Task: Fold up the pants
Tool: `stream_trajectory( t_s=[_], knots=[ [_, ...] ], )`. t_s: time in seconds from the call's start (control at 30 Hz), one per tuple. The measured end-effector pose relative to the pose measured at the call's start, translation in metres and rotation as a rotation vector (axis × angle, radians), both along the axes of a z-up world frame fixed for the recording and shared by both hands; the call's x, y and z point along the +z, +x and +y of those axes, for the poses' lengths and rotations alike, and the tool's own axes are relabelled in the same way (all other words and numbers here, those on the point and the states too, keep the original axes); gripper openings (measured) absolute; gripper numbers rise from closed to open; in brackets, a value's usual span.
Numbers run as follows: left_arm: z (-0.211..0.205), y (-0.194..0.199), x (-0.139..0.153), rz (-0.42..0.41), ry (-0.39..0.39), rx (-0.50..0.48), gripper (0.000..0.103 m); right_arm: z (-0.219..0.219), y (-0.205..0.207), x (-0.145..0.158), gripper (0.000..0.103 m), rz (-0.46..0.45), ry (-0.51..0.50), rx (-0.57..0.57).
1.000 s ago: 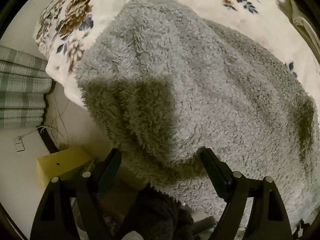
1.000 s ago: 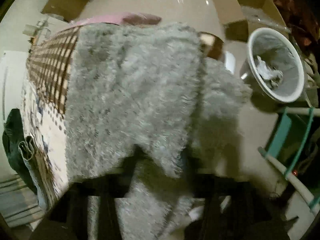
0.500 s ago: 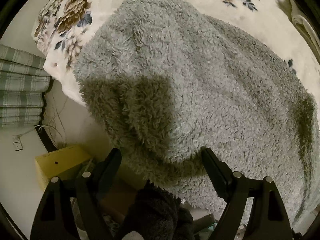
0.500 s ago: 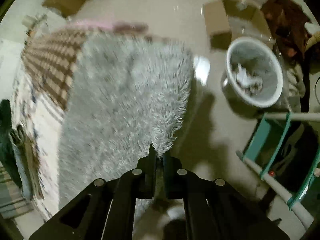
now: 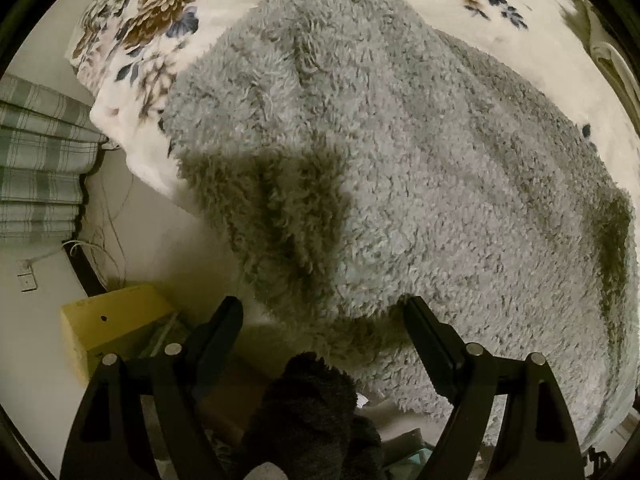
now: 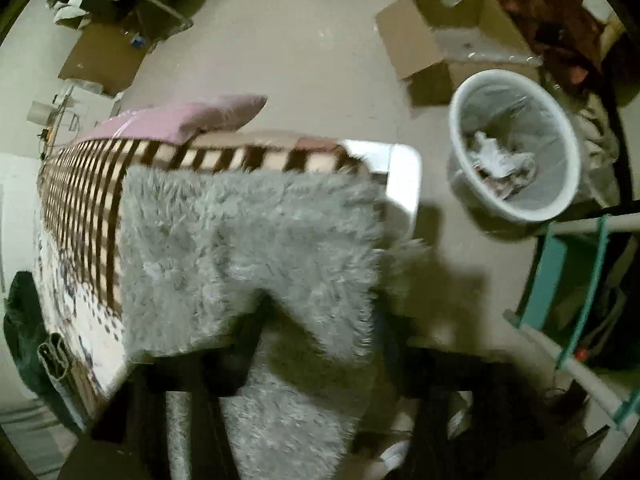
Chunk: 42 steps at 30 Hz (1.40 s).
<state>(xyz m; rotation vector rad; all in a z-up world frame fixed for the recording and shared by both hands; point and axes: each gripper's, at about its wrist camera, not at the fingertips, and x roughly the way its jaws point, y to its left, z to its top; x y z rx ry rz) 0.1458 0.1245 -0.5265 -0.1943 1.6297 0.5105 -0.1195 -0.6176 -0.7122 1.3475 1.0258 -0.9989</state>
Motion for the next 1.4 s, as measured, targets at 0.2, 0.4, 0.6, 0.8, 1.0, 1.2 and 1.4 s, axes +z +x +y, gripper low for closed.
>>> stream_trajectory(
  t_s=[0.2, 0.4, 0.6, 0.8, 1.0, 1.2, 1.4],
  knots=[
    [0.015, -0.015, 0.001, -0.010, -0.028, 0.022, 0.082, -0.004, -0.001, 0.014, 0.007, 0.098, -0.094, 0.031],
    [0.063, -0.032, 0.018, -0.091, -0.086, 0.119, 0.082, 0.044, 0.025, 0.037, 0.046, 0.066, 0.003, 0.178],
    [0.120, -0.029, 0.023, -0.130, -0.078, 0.220, 0.082, 0.205, 0.070, 0.041, 0.046, -0.014, 0.229, 0.422],
    [0.141, -0.007, 0.017, -0.212, -0.101, 0.204, 0.082, 0.345, 0.115, 0.004, 0.046, -0.037, 0.451, 0.555],
    [0.133, 0.016, 0.012, -0.268, -0.165, 0.149, 0.014, 0.396, 0.135, -0.004, 0.031, -0.053, 0.424, 0.536],
    [0.138, 0.006, 0.061, -0.390, -0.192, 0.164, 0.010, 0.422, 0.141, 0.013, 0.004, -0.029, 0.341, 0.582],
    [0.151, 0.014, 0.043, -0.325, -0.147, 0.168, 0.011, 0.438, 0.138, 0.023, 0.002, 0.000, 0.322, 0.640]
  ],
)
